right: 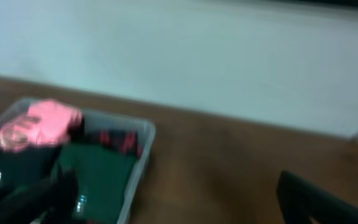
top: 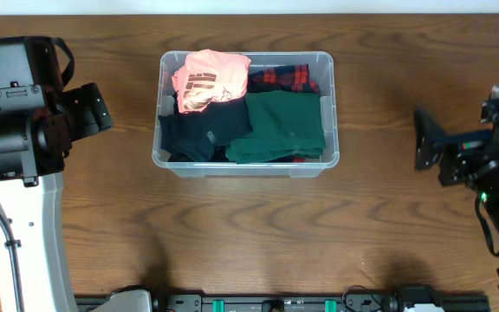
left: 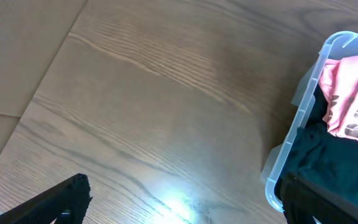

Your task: Pack container

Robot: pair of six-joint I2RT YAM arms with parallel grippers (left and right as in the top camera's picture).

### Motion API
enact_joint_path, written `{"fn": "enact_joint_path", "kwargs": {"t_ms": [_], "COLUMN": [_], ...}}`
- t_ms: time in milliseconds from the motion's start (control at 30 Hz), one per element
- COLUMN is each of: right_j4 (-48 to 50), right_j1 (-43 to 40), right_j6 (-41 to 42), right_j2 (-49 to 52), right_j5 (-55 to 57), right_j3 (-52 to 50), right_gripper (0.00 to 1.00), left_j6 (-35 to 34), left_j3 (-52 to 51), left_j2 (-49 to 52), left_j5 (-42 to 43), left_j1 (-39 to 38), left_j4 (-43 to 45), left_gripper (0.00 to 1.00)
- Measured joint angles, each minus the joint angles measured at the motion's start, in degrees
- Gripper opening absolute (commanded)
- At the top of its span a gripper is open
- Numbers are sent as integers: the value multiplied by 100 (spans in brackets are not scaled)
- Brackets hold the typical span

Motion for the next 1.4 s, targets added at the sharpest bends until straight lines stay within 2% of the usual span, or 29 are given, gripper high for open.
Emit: {"fn": "enact_joint_path", "kwargs": {"t_ms": [267, 1400], "right_j4": [-752, -1185], "right_j1": [0, 0], "right_j6": [-2, -4], "right_j2": [46, 50], "right_j5": [20, -52], "right_j3": [-2, -2], "right_gripper": [99, 99], "left_j6": [0, 0], "left_j3": [0, 0], "left_j2": [0, 0], "left_j5": [0, 0], "left_j1": [0, 0], "left_j4": [0, 0], "left_gripper": [98, 98]}}
